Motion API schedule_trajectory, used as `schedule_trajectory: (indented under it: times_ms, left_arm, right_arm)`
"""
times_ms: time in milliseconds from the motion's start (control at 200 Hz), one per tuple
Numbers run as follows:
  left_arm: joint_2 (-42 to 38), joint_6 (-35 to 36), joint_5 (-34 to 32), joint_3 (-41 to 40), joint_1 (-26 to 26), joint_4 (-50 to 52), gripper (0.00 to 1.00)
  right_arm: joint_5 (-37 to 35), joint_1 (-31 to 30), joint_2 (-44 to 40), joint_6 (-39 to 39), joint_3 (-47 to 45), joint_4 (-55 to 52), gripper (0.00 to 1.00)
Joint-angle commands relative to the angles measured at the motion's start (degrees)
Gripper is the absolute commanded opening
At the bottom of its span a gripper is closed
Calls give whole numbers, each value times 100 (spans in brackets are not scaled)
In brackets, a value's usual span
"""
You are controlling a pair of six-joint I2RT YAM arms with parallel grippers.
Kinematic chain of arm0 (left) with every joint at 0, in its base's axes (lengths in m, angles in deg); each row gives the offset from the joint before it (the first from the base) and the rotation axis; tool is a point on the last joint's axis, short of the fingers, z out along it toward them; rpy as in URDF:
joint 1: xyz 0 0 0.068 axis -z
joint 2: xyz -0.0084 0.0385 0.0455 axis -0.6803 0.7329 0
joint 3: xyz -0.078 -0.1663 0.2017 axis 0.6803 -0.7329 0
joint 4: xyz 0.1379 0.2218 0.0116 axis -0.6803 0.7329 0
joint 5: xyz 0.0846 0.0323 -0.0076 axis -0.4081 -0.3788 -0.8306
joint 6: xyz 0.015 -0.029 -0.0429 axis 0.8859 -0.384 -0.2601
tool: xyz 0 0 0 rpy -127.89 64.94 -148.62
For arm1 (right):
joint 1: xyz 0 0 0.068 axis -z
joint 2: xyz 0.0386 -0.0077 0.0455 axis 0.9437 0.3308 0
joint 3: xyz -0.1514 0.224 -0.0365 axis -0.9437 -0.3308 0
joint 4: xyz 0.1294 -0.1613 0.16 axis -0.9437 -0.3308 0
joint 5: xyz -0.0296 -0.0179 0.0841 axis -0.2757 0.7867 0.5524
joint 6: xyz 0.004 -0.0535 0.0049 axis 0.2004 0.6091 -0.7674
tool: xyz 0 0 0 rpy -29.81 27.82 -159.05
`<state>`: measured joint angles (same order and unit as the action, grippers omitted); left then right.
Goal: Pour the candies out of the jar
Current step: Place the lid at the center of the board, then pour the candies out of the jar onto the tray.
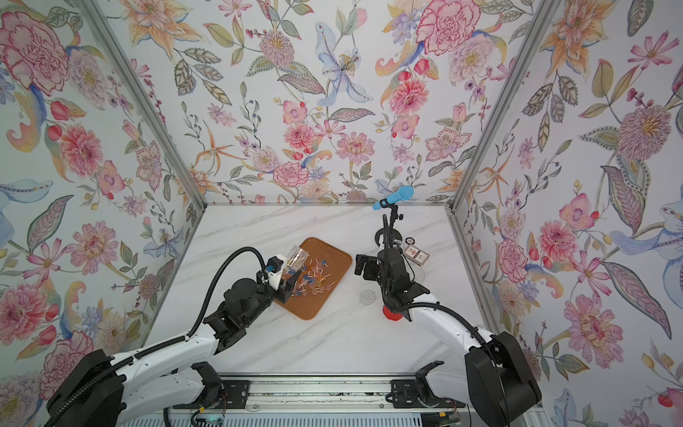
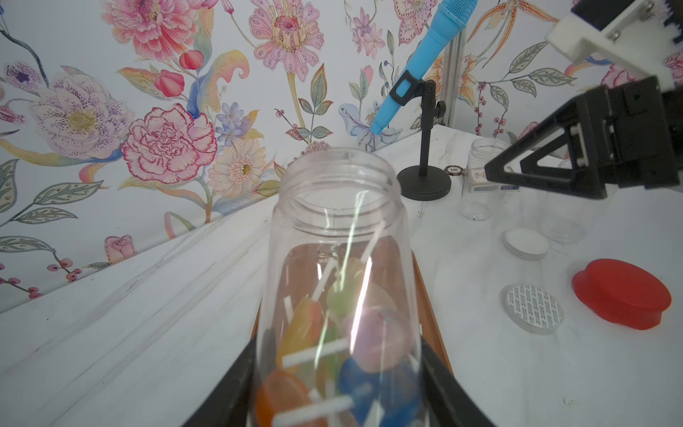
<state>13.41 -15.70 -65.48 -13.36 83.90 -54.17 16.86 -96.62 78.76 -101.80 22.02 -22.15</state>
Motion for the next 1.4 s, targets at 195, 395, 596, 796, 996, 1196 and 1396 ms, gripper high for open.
schedule_trajectory:
  times_ms: [195,395,596,796,996,1196,1396]
  left_arm:
    - [871,564,846,1084,-297,1422,0]
    - [1612,1148,1116,1946,-350,2555,0]
    - [2564,1589,1028,3114,-351,3945,0]
    - [3356,1919,633,3972,-368,4790,0]
    - [3946,2269,394,4817,-386,5984,0]
    - [4290,2443,128,5408,-396,6874,0]
    - [4647,2396,-97,6188,-403,8012,0]
  right_arm:
    - [588,282,-104,96,124,57,100]
    - [278,140,-414,174,-110,130,100]
    - [248,86,-685,139,-435,148,100]
    - [77,92,-918,448,-394,37,100]
    - [69,88,-963,445,-468,66,100]
    - [56,64,-1049,403,-561,113,100]
    - [-54,62,-1080,437,-497,118,100]
